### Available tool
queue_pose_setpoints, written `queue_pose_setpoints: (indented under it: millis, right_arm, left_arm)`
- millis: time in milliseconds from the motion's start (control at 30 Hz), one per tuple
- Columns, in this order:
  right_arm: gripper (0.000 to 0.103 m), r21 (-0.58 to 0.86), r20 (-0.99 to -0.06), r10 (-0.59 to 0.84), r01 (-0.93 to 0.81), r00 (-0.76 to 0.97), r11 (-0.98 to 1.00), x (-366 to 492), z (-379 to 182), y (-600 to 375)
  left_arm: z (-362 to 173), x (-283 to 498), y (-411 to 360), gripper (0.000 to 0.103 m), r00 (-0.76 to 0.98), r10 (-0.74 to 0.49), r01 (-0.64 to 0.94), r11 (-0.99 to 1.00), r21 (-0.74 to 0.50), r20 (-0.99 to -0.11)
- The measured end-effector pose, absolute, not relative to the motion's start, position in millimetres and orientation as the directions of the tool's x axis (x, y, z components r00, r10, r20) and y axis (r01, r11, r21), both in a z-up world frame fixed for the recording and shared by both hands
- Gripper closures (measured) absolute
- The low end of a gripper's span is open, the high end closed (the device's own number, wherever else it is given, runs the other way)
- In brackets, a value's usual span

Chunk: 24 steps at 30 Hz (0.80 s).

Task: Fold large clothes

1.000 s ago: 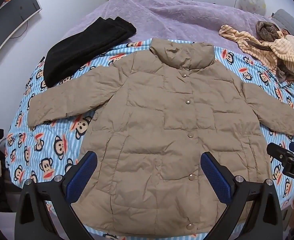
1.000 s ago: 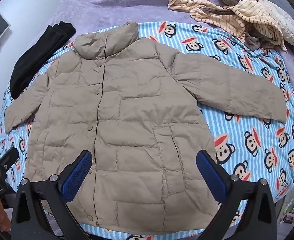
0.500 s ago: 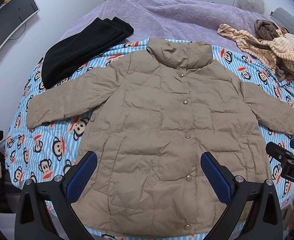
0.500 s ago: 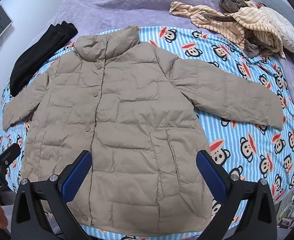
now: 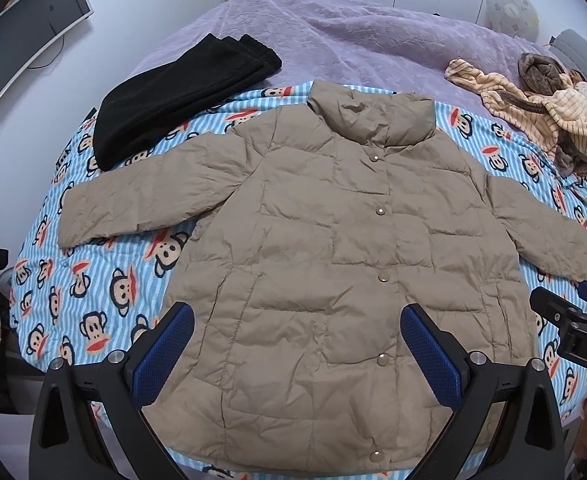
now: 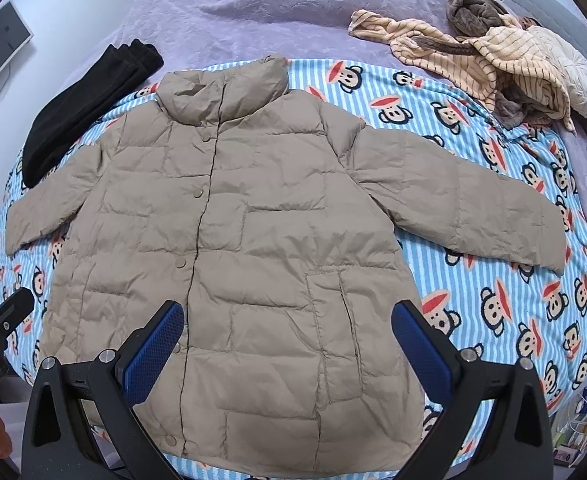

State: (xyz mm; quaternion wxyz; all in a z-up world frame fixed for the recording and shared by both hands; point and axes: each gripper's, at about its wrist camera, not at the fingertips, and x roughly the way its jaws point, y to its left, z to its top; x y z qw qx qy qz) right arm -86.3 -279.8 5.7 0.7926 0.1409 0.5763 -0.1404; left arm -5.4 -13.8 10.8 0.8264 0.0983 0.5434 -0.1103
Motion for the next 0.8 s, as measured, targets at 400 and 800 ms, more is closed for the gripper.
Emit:
queue_pose_setpoints:
  millis: [400, 800]
  right_arm:
    - [0.000, 0.056, -0.952, -0.070, 0.396, 0.298, 0.917, -90.1, 6.8, -280.6]
    - [0.000, 0.056, -0.952, -0.071, 0.396, 0.299, 0.917, -88.9, 6.9, -279.6]
  left_arm:
    - [11.0, -5.4, -18.2, 0.000, 0.384, -0.072, 0.302, 0.952, 0.051, -0.921]
    - [10.7, -4.6, -16.7, 0.000, 0.383, -0.073, 0.302, 0.952, 0.051, -0.921]
